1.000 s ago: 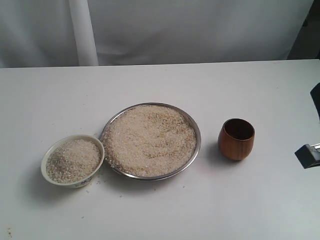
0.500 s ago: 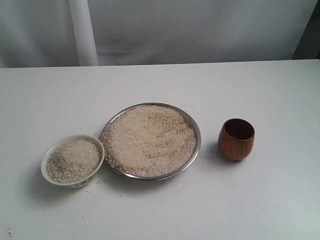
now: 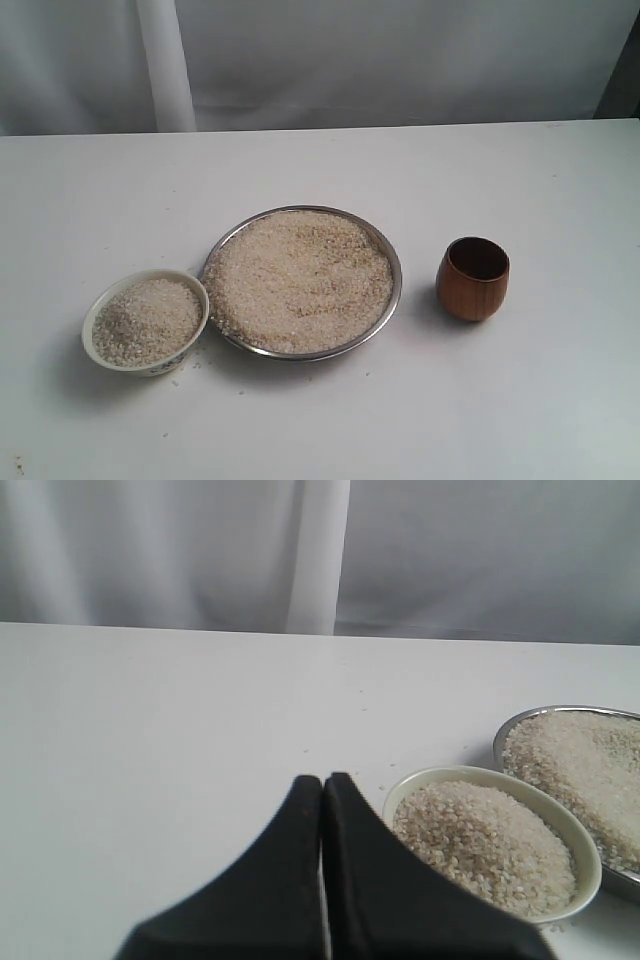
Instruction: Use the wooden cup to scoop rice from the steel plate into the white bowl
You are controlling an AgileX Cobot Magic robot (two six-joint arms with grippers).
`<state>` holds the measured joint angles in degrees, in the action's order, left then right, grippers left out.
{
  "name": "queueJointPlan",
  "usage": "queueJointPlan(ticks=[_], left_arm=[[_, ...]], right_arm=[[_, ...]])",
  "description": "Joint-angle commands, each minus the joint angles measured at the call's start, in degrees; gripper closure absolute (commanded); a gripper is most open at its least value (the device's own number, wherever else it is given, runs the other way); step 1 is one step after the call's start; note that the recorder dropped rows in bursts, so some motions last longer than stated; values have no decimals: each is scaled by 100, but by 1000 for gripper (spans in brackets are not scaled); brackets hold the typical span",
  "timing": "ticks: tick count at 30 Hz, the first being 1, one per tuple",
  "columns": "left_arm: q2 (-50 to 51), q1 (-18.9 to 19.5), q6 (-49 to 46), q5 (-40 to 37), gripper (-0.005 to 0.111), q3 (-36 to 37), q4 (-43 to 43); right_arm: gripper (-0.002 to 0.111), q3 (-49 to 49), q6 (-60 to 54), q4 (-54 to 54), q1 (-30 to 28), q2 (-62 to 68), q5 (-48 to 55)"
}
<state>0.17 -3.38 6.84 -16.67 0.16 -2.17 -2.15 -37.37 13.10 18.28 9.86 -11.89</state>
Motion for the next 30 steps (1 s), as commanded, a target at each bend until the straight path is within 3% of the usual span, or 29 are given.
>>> queueJointPlan(ticks=[1, 16, 30], left_arm=[[-17, -24, 25, 32, 107, -16, 27], [-17, -24, 12, 32, 107, -16, 27], [-17, -24, 26, 32, 107, -16, 27]], right_arm=[[108, 32, 28, -45, -44, -356, 477], [108, 32, 91, 1034, -44, -986, 1189], [108, 32, 165, 1061, -44, -986, 1330]])
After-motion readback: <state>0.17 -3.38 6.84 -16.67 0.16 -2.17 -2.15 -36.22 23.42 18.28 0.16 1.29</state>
